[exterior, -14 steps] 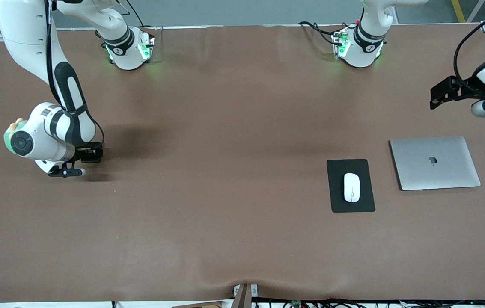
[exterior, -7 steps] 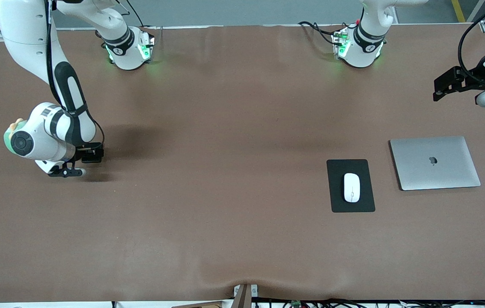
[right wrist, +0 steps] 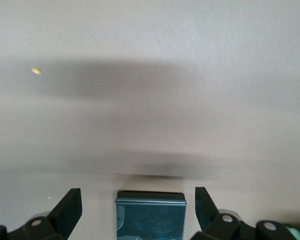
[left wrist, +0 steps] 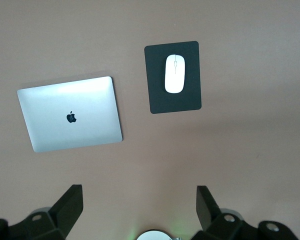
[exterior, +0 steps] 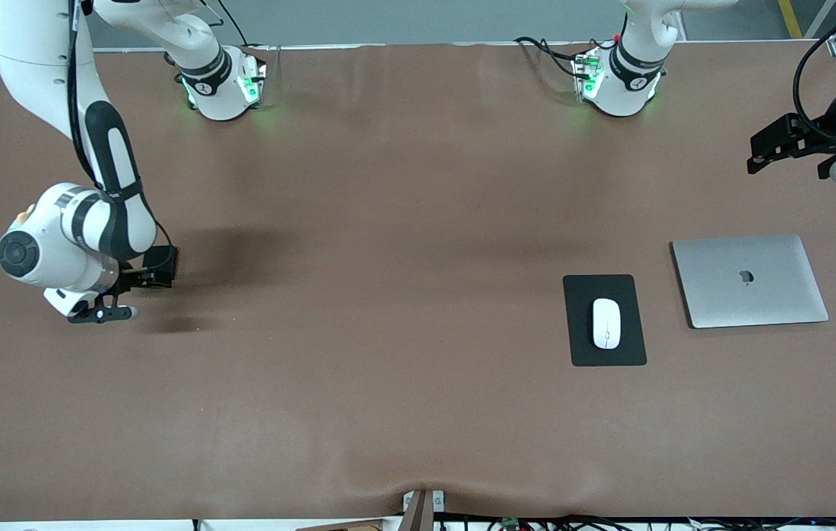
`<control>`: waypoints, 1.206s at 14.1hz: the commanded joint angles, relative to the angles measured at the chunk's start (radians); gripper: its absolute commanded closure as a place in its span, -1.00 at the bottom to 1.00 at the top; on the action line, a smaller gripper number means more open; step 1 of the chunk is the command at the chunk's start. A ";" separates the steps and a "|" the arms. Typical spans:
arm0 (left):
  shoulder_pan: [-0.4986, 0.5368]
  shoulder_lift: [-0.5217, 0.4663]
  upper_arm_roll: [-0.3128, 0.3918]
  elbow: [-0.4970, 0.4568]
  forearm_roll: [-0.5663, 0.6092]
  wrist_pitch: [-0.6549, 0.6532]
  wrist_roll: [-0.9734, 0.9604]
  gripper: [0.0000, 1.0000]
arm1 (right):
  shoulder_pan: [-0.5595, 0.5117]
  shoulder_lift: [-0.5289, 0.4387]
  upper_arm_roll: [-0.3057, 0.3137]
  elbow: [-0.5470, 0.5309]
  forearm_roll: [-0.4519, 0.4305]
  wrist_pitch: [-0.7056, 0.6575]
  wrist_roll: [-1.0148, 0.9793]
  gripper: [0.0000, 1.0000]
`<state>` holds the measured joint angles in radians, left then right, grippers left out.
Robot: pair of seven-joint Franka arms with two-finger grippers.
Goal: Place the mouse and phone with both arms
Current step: 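Open the right gripper to set the phone beside the plush toy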
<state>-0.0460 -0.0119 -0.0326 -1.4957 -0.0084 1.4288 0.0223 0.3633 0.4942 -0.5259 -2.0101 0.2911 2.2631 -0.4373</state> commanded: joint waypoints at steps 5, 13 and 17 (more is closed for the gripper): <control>0.003 -0.014 0.003 -0.009 -0.015 -0.001 -0.012 -1.00 | -0.081 -0.019 0.001 0.336 -0.004 -0.363 -0.047 -1.00; 0.011 -0.016 0.006 -0.005 -0.010 -0.001 -0.016 -1.00 | -0.142 -0.023 -0.003 0.543 -0.024 -0.450 -0.029 -1.00; 0.020 -0.016 0.003 0.009 -0.009 -0.002 0.001 -1.00 | -0.158 -0.074 -0.002 0.597 -0.027 -0.450 -0.041 -1.00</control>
<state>-0.0292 -0.0127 -0.0287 -1.4902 -0.0084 1.4298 0.0194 0.2197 0.4663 -0.5432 -1.4270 0.2780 1.8337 -0.4727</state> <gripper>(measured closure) 0.000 0.000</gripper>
